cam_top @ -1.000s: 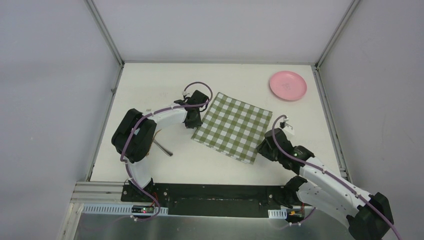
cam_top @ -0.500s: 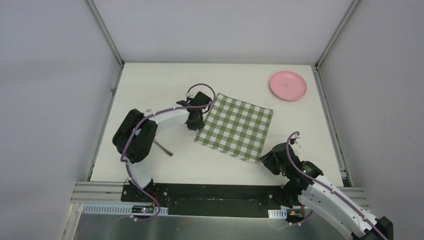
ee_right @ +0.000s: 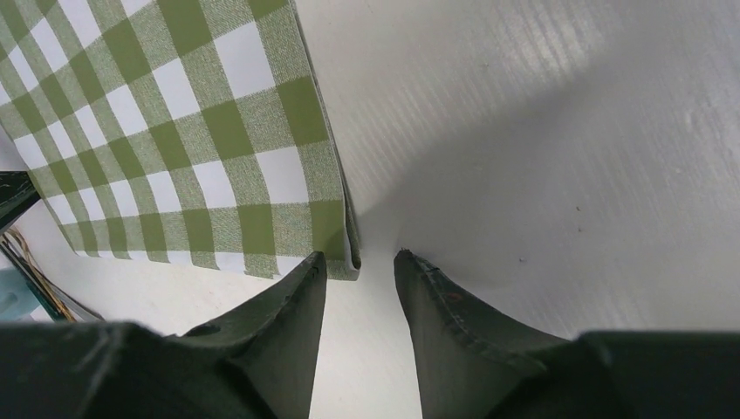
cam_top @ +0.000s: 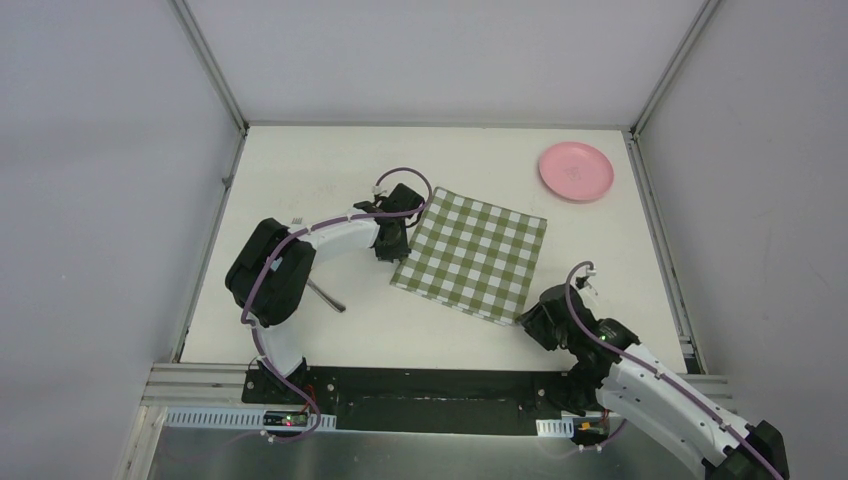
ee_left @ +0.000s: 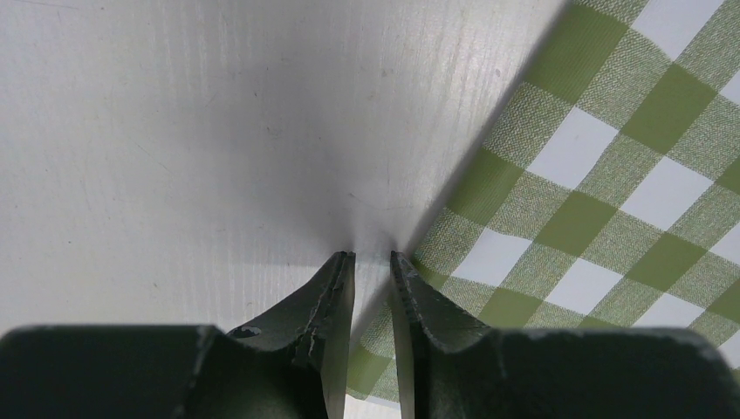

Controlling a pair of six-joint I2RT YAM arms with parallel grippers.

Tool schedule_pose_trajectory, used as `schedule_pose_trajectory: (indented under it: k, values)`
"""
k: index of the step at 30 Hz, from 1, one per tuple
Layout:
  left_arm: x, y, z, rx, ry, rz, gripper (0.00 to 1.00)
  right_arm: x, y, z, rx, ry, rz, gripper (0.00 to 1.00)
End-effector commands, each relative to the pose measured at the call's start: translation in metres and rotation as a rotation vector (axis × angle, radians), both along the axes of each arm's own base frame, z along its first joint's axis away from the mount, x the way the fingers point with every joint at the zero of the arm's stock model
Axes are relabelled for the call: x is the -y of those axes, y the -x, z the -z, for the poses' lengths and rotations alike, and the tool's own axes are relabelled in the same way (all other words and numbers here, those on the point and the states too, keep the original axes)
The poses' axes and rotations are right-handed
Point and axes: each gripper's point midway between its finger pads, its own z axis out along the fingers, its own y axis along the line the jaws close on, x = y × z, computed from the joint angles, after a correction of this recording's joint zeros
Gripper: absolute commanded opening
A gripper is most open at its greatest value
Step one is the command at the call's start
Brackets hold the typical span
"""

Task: Set the dinner table for one person
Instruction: Flatten out the napkin at the center of the board.

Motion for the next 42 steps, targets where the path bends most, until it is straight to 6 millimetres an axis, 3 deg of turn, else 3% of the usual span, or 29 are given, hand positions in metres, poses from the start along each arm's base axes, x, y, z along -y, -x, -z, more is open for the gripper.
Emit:
schedule_pose_trajectory:
  k: [1,27,42]
  values:
    - [0.015,-0.002,-0.011,0.011,0.041,0.007,0.23,-0.012,-0.012,-0.011,0.043,-0.042,0.000,0.43]
    - [0.015,0.000,-0.027,0.031,0.053,0.020,0.23,-0.018,-0.022,-0.010,0.057,-0.047,0.008,0.42]
    - [0.014,0.002,-0.023,0.020,0.050,0.019,0.23,-0.011,-0.023,-0.009,0.072,-0.026,0.024,0.36]
